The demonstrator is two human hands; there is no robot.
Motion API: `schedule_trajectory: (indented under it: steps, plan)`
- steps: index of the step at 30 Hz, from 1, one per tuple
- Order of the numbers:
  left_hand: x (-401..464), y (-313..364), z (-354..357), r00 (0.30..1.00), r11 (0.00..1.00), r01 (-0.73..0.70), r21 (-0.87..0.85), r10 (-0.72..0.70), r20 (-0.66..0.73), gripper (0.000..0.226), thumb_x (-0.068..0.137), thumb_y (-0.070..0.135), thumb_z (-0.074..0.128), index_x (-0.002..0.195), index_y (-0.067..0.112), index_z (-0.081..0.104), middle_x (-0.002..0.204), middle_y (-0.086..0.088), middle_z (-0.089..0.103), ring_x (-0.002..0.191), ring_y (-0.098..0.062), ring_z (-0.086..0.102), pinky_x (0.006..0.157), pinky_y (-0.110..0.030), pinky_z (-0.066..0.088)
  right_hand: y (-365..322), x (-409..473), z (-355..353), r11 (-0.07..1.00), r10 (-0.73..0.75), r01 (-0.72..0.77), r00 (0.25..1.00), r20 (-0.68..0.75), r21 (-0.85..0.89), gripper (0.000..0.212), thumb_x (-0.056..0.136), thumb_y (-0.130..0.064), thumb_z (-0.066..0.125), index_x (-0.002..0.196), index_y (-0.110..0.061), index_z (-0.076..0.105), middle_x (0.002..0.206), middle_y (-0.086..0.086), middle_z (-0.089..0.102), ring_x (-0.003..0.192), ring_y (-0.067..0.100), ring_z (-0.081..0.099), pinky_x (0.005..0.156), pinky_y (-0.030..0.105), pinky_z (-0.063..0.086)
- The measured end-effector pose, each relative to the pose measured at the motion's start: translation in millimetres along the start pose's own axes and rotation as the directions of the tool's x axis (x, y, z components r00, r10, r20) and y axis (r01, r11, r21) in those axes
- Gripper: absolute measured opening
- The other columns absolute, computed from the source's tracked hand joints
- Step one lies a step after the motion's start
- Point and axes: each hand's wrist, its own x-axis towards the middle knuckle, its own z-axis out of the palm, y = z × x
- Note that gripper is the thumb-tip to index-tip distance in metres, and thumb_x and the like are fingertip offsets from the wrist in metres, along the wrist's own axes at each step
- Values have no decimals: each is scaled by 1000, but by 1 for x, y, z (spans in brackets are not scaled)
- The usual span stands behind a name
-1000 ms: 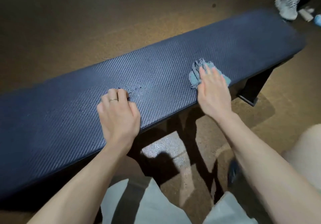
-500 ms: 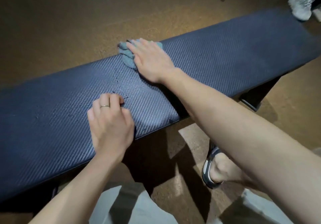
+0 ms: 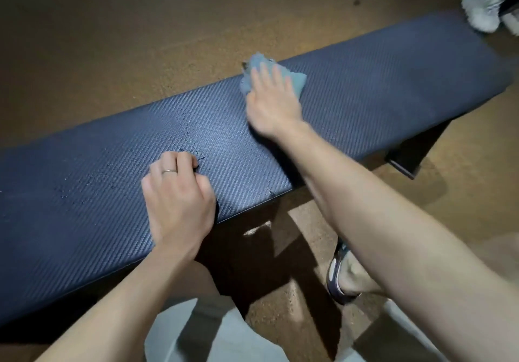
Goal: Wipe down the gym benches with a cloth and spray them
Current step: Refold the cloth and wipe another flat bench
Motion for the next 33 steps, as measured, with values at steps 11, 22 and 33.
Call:
schedule_trajectory:
  steps: [11, 22, 33]
  plan:
    - [-5, 1, -2, 1000, 999, -6, -50, 7, 6, 18, 91, 15, 48, 106, 12, 57, 112, -11, 54, 102, -32, 47, 87, -48, 36, 158, 31, -28, 994, 74, -76, 997, -35, -84, 50, 104, -23, 24, 148, -3, 35, 162, 20, 30, 148, 36, 28, 119, 49, 23]
    - [0, -1, 1, 1000, 1000, 6, -12, -5, 22, 20, 87, 19, 46, 102, 13, 58, 108, -13, 56, 100, -37, 48, 85, -50, 36, -47, -88, 21, 912, -410, 409, 912, 27, 30, 59, 106, -33, 27, 162, -16, 21, 170, 3, 17, 157, 24, 10, 127, 45, 8]
    - [-1, -1, -3, 1000, 999, 1, -50, 0, 19, 17, 91, 15, 48, 104, 11, 59, 111, -12, 56, 102, -33, 49, 88, -49, 37, 71, -104, 4, 981, 182, -176, 980, -76, 87, 67, 100, -36, 14, 161, -12, 21, 170, 8, 15, 157, 30, 10, 127, 49, 9]
